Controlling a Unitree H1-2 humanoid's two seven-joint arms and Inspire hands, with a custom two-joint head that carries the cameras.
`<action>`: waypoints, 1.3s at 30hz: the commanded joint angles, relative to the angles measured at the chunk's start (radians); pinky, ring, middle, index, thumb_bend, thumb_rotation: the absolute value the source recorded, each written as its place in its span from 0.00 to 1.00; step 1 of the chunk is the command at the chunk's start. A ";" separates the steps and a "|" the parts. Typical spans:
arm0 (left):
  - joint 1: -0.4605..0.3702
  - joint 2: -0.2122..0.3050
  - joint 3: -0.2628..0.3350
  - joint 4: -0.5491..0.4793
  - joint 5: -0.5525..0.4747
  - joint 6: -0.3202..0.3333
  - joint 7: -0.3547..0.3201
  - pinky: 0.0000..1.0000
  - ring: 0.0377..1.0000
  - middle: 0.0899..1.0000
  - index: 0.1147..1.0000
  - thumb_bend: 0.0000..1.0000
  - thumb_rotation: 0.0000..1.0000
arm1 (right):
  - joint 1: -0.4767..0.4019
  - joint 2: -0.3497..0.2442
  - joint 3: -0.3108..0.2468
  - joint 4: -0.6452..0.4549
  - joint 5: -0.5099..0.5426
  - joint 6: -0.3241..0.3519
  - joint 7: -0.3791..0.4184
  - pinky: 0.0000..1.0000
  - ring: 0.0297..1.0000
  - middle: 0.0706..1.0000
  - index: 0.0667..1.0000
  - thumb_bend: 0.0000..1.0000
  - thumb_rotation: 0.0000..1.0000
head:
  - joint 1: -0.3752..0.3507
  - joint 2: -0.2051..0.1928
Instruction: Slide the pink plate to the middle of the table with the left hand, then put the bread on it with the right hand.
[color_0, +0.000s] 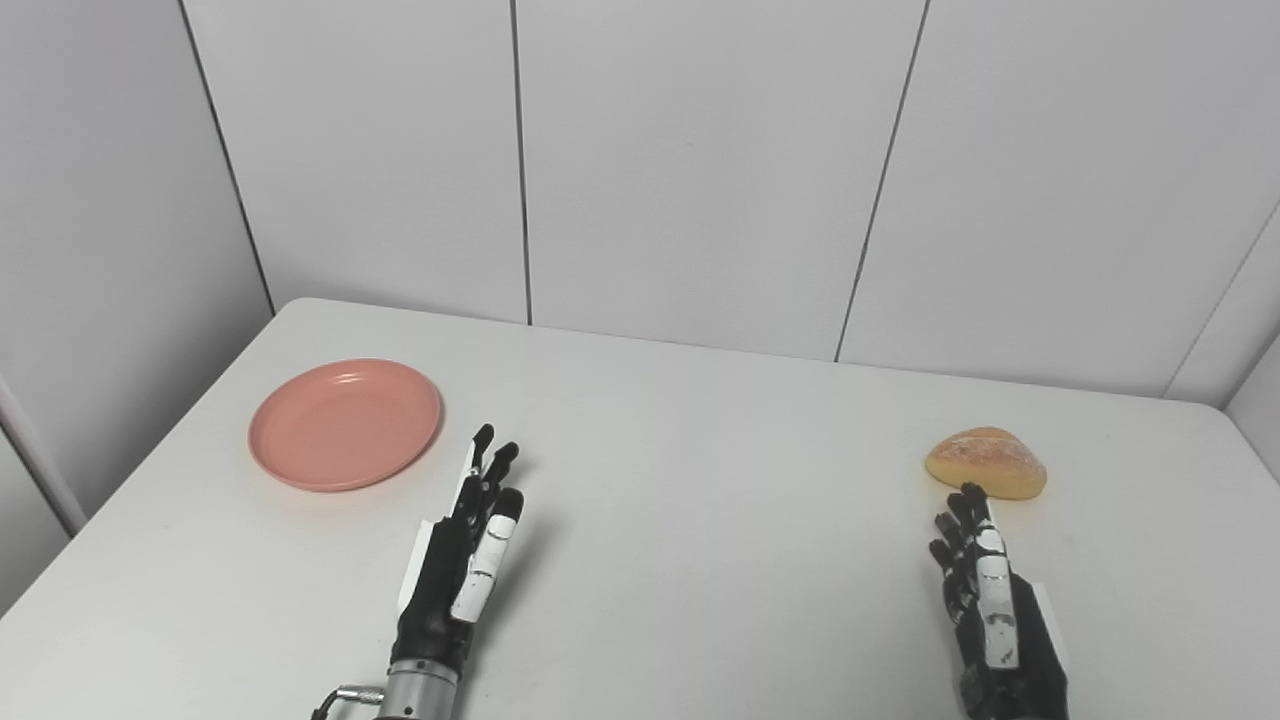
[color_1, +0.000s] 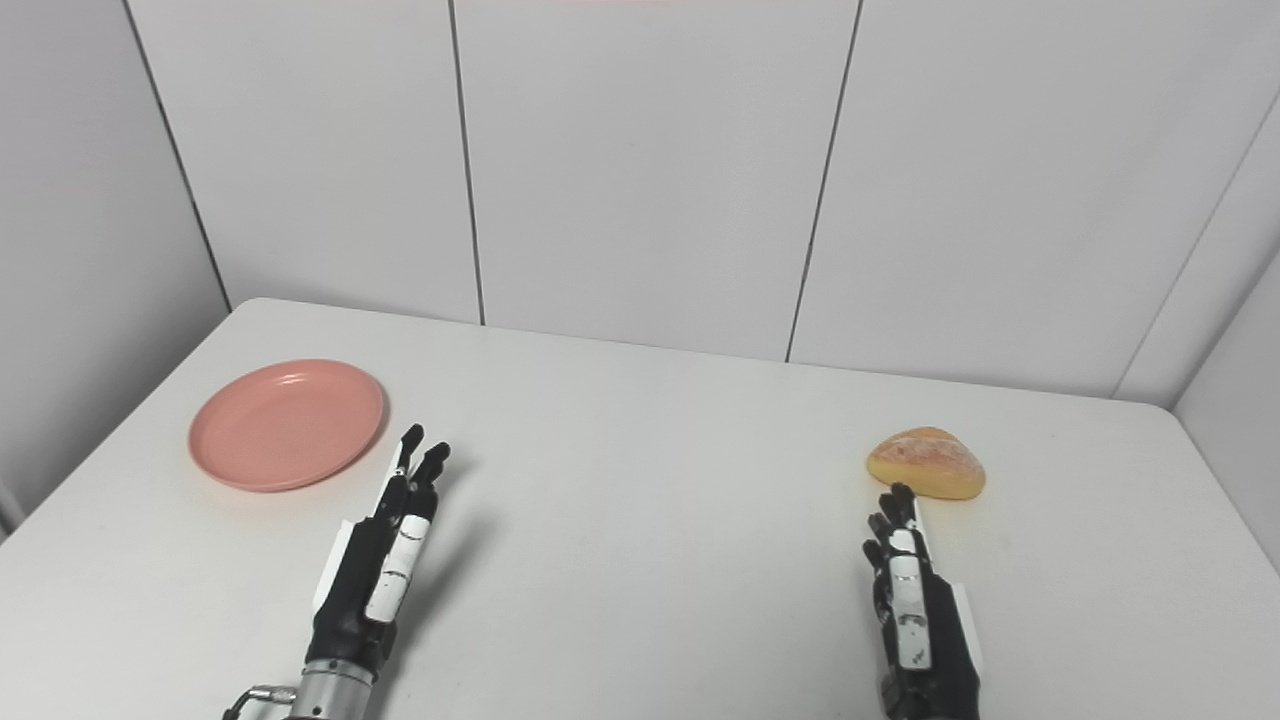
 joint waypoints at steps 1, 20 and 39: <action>-0.010 -0.035 -0.023 0.058 0.016 -0.043 0.026 0.98 0.96 0.93 1.00 0.63 0.94 | 0.013 -0.019 -0.014 0.038 0.010 -0.053 0.022 1.00 1.00 1.00 1.00 0.81 0.97 | 0.009 -0.003; -0.059 -0.022 0.025 -0.027 -0.132 -0.013 0.003 0.98 0.94 0.95 1.00 0.76 0.87 | 0.009 -0.014 -0.004 0.047 -0.019 -0.056 0.016 1.00 0.98 1.00 0.99 0.80 0.95 | -0.013 0.003; -0.336 0.259 0.205 -0.128 -0.265 0.175 -0.041 0.99 0.93 0.95 0.96 0.89 0.83 | 0.008 0.003 0.000 0.041 -0.033 -0.050 0.015 1.00 0.97 0.98 0.98 0.79 0.94 | -0.016 0.000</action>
